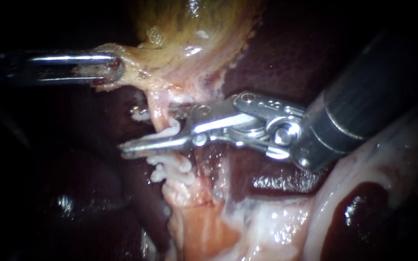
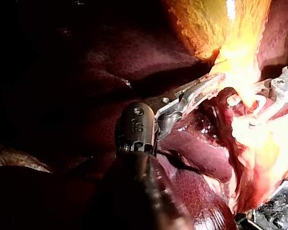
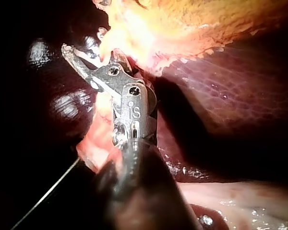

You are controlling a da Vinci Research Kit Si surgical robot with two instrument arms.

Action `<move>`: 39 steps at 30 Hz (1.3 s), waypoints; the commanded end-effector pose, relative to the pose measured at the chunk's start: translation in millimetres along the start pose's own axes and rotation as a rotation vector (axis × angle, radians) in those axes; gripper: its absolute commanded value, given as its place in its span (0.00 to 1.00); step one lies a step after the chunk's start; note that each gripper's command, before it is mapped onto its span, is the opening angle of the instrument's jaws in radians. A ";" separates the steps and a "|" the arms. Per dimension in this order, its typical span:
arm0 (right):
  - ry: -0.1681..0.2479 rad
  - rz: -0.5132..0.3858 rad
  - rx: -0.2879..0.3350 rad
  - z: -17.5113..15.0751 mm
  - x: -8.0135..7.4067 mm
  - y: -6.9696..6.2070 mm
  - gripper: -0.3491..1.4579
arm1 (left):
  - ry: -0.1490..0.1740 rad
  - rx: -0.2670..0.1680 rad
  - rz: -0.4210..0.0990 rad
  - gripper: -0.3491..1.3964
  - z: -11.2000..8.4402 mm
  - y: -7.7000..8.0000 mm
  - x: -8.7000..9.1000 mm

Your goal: Clipping third clip left tube

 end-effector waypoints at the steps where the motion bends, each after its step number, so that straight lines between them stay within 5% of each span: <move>1: 0.000 0.000 0.002 0.0 0.2 -0.2 0.46 | 0.000 -0.001 0.000 0.00 0.0 0.0 0.0; 10: 0.001 0.001 0.000 -0.4 0.4 -0.7 0.40 | 0.000 -0.001 0.000 0.00 0.0 0.0 0.0; 22: 0.000 0.013 0.006 -1.4 0.4 -1.2 0.00 | 0.000 -0.001 0.000 0.00 0.0 -0.2 0.0; 29: -0.048 0.043 0.004 -1.4 0.3 -1.2 0.00 | 0.000 -0.001 0.000 0.00 0.1 -0.2 0.0; 39: -0.050 0.041 0.010 -1.5 0.1 -0.7 0.00 | 0.000 -0.001 0.000 0.00 0.1 -0.2 0.0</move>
